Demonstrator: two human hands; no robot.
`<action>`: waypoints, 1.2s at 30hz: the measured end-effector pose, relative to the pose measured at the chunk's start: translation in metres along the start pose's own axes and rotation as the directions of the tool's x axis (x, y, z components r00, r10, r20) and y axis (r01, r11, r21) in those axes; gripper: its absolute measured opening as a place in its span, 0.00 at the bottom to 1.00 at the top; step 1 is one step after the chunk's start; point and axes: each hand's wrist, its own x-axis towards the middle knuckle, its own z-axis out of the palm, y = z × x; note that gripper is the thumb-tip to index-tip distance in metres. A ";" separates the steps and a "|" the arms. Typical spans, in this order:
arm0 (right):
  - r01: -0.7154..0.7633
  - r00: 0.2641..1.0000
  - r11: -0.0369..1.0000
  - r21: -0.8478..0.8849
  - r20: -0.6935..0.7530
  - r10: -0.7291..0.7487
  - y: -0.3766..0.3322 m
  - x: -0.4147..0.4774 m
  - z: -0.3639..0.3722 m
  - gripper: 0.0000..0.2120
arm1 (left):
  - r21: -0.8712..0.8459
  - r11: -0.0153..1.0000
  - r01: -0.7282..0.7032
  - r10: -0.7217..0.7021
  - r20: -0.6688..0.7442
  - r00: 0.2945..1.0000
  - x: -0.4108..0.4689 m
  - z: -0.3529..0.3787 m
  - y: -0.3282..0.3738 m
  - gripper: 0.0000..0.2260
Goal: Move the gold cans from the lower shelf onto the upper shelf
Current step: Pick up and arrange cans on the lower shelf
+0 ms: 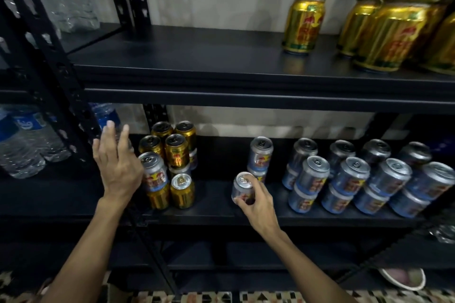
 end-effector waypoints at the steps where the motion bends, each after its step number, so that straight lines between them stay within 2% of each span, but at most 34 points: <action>1: -0.020 1.000 1.000 -0.006 -0.012 0.020 0.003 -0.003 -0.005 0.30 | -0.012 1.000 0.007 -0.007 0.009 1.000 -0.001 0.000 -0.001 0.20; 9: -0.101 0.994 0.994 -0.049 -0.046 0.099 0.021 -0.011 -0.031 0.31 | 0.074 0.995 -0.072 0.077 -0.071 0.995 -0.003 0.010 -0.016 0.23; 14: -0.084 0.996 0.992 -0.091 -0.048 0.080 0.019 -0.013 -0.031 0.33 | 0.125 0.989 -0.080 0.094 -0.111 0.989 -0.001 0.014 -0.016 0.24; 19: -0.109 0.994 0.982 -0.154 -0.002 0.110 0.019 -0.016 -0.028 0.38 | 0.124 0.990 -0.074 0.087 -0.101 0.991 -0.002 0.016 -0.017 0.22; 25: -0.125 0.992 0.982 -0.145 0.009 0.127 0.014 -0.019 -0.027 0.36 | 0.119 0.991 -0.057 0.066 -0.074 0.995 -0.005 0.017 -0.019 0.19; 34: -0.079 0.997 0.991 -0.105 -0.010 0.079 0.014 -0.027 -0.024 0.40 | 0.091 0.994 -0.052 0.060 -0.081 0.995 -0.004 0.015 -0.018 0.18; 36: -0.062 0.996 0.991 -0.120 -0.067 0.054 0.007 -0.028 -0.023 0.40 | 0.054 0.998 -0.041 0.045 -0.068 0.997 -0.004 0.011 -0.017 0.19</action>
